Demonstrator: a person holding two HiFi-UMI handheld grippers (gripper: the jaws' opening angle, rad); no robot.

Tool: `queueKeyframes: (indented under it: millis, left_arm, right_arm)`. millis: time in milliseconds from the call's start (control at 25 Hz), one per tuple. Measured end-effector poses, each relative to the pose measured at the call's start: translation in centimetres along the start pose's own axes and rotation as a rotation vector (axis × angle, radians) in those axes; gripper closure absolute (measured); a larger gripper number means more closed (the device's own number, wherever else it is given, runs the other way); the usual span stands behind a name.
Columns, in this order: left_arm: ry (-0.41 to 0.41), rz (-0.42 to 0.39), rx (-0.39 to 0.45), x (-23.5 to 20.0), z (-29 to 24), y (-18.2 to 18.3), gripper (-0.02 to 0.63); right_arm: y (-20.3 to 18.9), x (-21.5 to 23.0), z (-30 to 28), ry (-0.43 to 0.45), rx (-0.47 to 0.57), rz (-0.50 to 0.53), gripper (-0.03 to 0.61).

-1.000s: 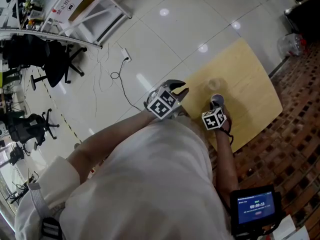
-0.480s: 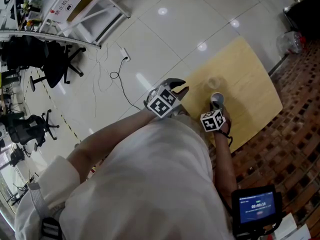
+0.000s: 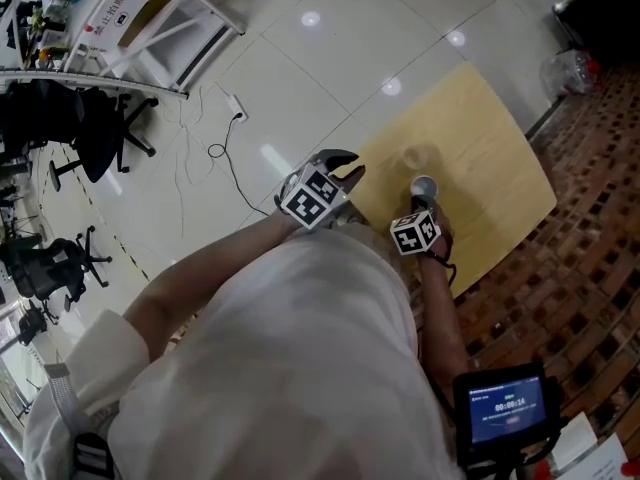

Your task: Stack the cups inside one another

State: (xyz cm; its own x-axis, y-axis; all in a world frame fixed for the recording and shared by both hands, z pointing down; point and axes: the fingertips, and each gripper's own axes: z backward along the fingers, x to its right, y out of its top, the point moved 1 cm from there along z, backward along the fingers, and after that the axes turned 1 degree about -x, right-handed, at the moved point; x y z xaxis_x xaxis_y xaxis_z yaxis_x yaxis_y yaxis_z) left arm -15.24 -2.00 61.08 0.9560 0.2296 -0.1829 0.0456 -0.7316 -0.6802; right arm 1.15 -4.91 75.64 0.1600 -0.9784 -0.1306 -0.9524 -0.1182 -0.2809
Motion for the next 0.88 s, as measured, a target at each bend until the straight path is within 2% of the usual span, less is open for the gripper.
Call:
queueKeyframes:
  millis: [360, 560, 720, 880]
  left_arm:
    - [-0.02, -0.026, 0.01, 0.4, -0.4, 0.9, 0.515]
    - [-0.025, -0.039, 0.021, 0.3, -0.4, 1.3, 0.515]
    - [-0.04, -0.051, 0.038, 0.5, -0.6, 2.0, 0.518]
    - [-0.05, -0.075, 0.09, 0.8, -0.2, 3.7, 0.532]
  right_arm:
    - [0.1, 0.5, -0.1, -0.01, -0.003, -0.031, 0.565]
    - [0.7, 0.4, 0.5, -0.016, 0.025, -0.042, 0.522]
    - [1.1, 0.6, 1.9, -0.02, 0.068, -0.069, 0.503]
    - [1.8, 1.2, 4.1, -0.027, 0.15, -0.149, 0.486]
